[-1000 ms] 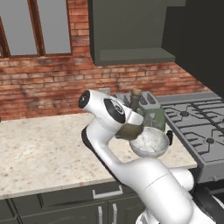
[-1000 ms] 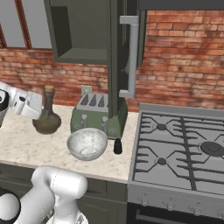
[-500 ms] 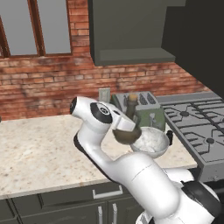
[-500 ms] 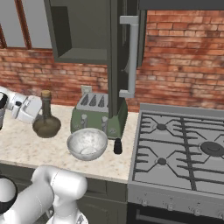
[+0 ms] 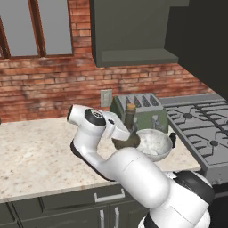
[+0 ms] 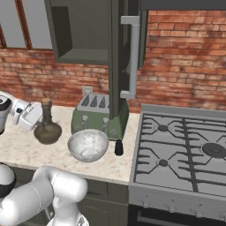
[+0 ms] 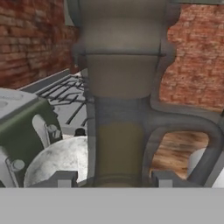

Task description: Retrieve the bottle and the shaker from the cabinet and place them next to the mixing bowl on the counter. Then add garlic from the fridge to the mixing bowl.

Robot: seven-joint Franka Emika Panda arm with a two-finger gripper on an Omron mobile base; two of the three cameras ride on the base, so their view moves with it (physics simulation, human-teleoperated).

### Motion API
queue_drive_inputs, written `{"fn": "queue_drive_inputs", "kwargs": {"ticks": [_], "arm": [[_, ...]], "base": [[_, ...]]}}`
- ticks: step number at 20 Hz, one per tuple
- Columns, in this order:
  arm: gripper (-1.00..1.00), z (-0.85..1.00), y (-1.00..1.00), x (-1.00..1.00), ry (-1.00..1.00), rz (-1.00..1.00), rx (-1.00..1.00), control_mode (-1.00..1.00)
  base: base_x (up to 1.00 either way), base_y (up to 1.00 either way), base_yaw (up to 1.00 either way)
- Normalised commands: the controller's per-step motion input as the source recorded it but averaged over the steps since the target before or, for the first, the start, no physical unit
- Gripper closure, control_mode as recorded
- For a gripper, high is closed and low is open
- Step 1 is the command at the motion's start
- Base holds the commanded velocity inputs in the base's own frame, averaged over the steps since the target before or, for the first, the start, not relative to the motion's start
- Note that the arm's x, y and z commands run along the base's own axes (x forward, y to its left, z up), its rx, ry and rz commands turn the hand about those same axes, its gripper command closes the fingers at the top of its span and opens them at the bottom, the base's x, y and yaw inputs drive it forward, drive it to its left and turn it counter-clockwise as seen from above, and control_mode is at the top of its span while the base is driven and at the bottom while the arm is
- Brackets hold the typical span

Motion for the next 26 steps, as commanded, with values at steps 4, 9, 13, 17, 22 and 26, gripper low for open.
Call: {"fn": "queue_drive_inputs", "kwargs": {"ticks": [4, 9, 13, 17, 22, 26], "arm": [[1.00, -0.21, 0.12, 0.02, 0.00, -0.10, 0.00, -1.00], [1.00, -0.22, 0.02, 0.03, -0.01, -0.10, 0.00, -1.00], [1.00, -0.26, 0.00, 0.00, 0.00, -0.11, -0.03, -1.00], [1.00, -0.19, 0.00, 0.00, 0.00, -0.09, -0.03, -1.00], [1.00, -0.20, 0.00, 0.00, 0.00, -0.02, -0.02, -1.00], [1.00, -0.25, 0.04, 0.02, 0.00, 0.00, -0.02, -1.00]], "base": [[0.00, 0.00, 0.00], [0.00, 0.00, 0.00], [0.00, 0.00, 0.00], [0.00, 0.00, 0.00], [0.00, 0.00, 0.00], [0.00, 0.00, 0.00]]}}
